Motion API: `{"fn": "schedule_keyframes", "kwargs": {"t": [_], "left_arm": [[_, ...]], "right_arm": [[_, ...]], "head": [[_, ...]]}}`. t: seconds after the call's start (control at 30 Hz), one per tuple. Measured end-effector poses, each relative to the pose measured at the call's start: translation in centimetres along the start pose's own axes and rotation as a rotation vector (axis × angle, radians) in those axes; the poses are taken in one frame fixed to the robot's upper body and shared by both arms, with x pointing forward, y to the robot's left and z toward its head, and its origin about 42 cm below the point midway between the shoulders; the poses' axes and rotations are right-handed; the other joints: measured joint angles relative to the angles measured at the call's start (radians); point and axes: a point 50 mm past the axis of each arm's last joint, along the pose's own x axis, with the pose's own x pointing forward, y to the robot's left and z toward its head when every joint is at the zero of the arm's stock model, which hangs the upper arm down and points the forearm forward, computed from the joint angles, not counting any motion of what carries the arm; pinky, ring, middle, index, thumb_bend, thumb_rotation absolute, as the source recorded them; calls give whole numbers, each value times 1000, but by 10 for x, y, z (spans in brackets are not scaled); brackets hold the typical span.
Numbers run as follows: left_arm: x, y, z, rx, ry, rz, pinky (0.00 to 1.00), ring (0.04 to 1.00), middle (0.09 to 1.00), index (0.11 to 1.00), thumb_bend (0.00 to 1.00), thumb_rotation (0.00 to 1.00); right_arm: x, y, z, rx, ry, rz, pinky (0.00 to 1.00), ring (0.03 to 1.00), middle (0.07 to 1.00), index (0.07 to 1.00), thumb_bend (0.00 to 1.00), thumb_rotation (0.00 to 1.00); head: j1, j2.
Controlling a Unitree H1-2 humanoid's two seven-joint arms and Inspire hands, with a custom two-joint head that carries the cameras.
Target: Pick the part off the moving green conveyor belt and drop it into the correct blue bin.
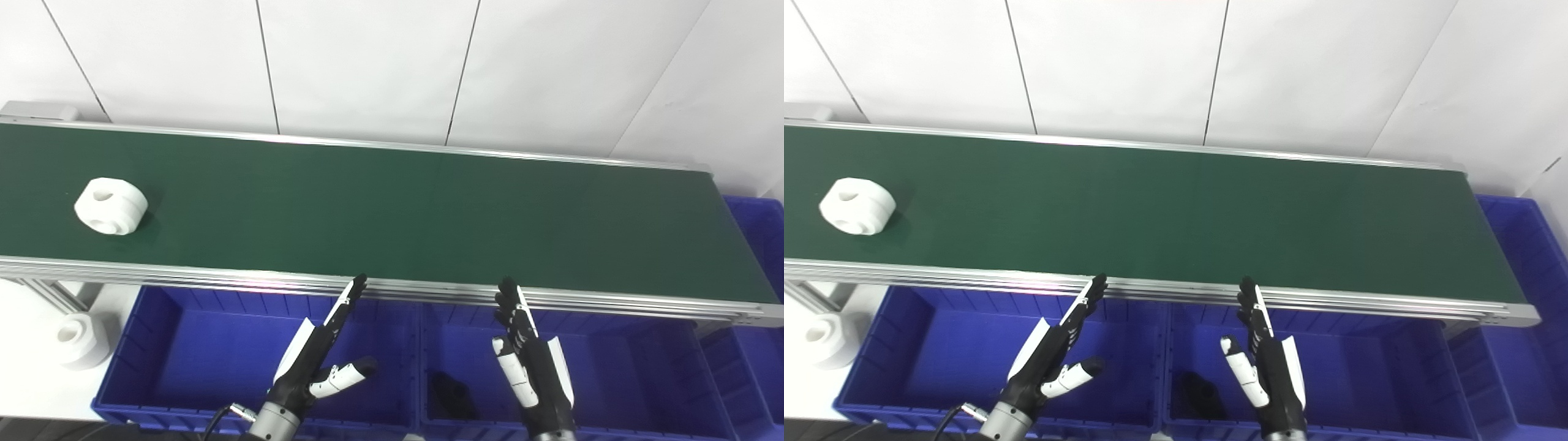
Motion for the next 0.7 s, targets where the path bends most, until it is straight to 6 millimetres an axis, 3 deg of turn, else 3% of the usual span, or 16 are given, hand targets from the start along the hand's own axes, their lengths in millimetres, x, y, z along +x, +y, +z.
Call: {"fn": "schedule_keyframes", "kwargs": {"t": [0.7], "left_arm": [[0,1,0,1,0,-1,1000,1000,1000,1000,774,864]], "right_arm": [[0,1,0,2,0,1,950,979,987,1000,712,873]], "head": [[-2,-2]]}}
